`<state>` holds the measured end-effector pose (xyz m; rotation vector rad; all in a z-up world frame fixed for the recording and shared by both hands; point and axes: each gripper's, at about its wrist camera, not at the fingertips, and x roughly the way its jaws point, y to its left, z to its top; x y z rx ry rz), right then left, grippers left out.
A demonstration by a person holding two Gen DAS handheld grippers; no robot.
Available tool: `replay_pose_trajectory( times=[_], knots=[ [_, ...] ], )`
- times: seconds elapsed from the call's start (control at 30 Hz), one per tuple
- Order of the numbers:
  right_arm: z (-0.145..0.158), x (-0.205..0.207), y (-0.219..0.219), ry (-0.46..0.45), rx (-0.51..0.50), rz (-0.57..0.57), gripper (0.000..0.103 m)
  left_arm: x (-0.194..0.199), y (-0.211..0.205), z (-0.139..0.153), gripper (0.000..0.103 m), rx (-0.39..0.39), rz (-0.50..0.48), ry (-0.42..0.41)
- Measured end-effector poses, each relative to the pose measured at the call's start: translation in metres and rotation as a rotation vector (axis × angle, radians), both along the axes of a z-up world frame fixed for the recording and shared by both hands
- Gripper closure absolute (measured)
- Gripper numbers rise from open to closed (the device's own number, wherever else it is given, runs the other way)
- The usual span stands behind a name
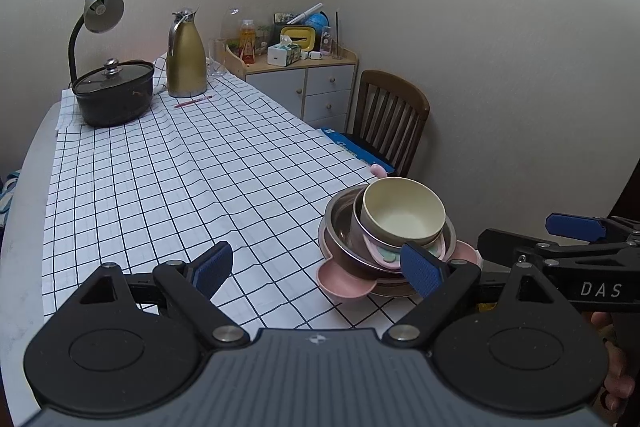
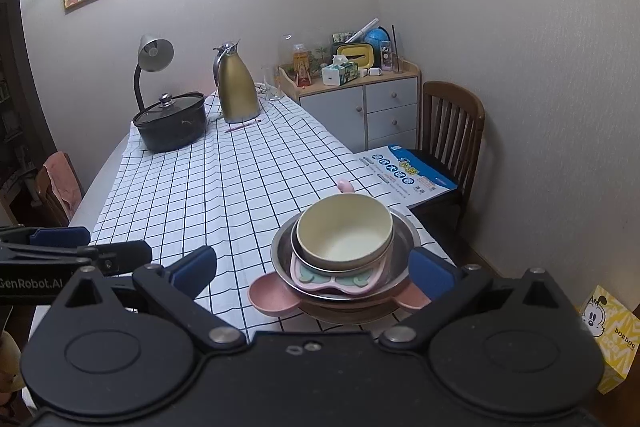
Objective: Organize plates and bowls
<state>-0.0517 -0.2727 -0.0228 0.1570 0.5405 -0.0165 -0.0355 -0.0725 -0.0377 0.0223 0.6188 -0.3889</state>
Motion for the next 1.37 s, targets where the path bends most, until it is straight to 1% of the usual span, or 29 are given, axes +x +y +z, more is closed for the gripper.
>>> replay_pose_trajectory(
  times=[0.33,0.77,1.37],
  knots=[
    [0.0,-0.002,0.004,0.003,-0.003,0.004,0.0,-0.006,0.003,0.002,0.012,0.009,0.001,-0.019],
    [0.0,-0.005,0.011,0.016,-0.005,-0.002,0.0,-0.008,0.013,-0.002,0.012,-0.004,0.0,0.005],
    [-0.005,-0.003,0.014,0.049,-0.001,-0.021,0.0,-0.005,0.012,-0.009,0.012,-0.004,-0.015,0.033]
  ],
)
